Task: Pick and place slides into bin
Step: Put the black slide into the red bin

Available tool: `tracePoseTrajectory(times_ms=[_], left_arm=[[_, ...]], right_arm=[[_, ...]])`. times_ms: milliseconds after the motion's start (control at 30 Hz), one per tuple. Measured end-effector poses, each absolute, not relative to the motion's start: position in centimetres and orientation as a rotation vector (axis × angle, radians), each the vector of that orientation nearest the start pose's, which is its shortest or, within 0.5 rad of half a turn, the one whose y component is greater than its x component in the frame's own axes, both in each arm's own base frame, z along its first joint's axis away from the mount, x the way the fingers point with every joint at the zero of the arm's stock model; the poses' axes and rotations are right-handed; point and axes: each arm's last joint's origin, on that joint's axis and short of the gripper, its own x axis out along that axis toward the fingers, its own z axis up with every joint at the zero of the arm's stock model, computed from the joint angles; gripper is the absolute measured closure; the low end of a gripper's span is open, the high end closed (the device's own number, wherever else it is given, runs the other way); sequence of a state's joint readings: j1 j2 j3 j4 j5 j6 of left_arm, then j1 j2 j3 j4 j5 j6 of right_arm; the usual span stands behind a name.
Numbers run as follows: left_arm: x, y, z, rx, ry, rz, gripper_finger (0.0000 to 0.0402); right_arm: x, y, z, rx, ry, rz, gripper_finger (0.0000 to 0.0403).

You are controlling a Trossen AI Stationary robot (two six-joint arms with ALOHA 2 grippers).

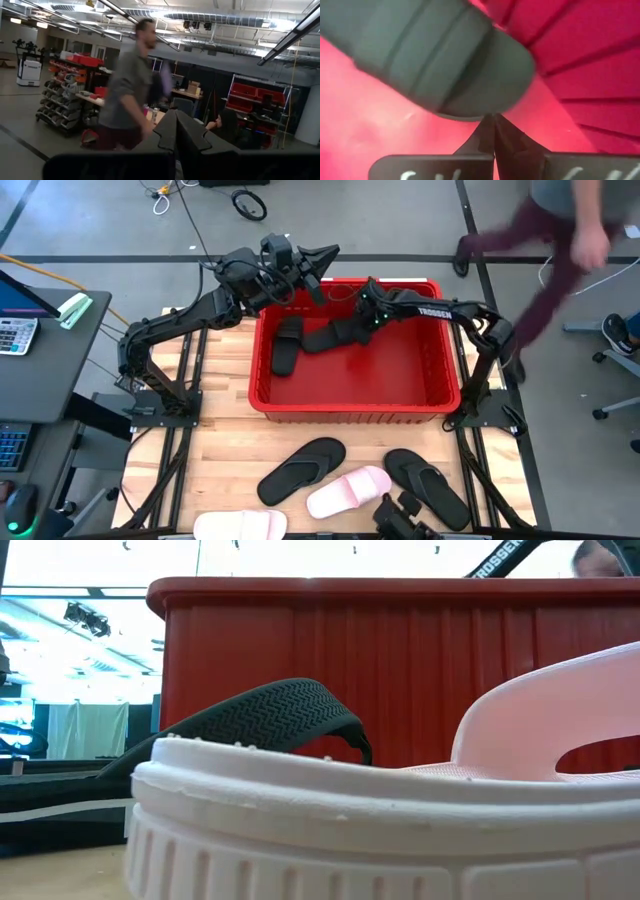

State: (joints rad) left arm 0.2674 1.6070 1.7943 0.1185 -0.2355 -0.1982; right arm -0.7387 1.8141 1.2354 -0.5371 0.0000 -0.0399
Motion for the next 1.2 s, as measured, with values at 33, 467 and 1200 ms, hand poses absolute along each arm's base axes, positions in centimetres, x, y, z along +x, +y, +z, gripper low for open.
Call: tracePoseTrajectory(times_ms=[33,467,1200], left_arm=[[33.7,9.8,50.1,-0.188,-0.357,0.465,0.0394],[33.7,9.8,50.1,-0.206,-0.361,0.460,0.0396],[29.0,5.6,50.8,-0.120,-0.062,0.339,0.0359]], right_arm=[[26.7,-24.8,18.9,0.386,1.069,-0.623,0.0403],[26.3,-25.9,19.3,0.593,0.894,-0.443,0.0314],[17.4,-15.4,39.5,0.218,0.282,-0.250,0.0286]])
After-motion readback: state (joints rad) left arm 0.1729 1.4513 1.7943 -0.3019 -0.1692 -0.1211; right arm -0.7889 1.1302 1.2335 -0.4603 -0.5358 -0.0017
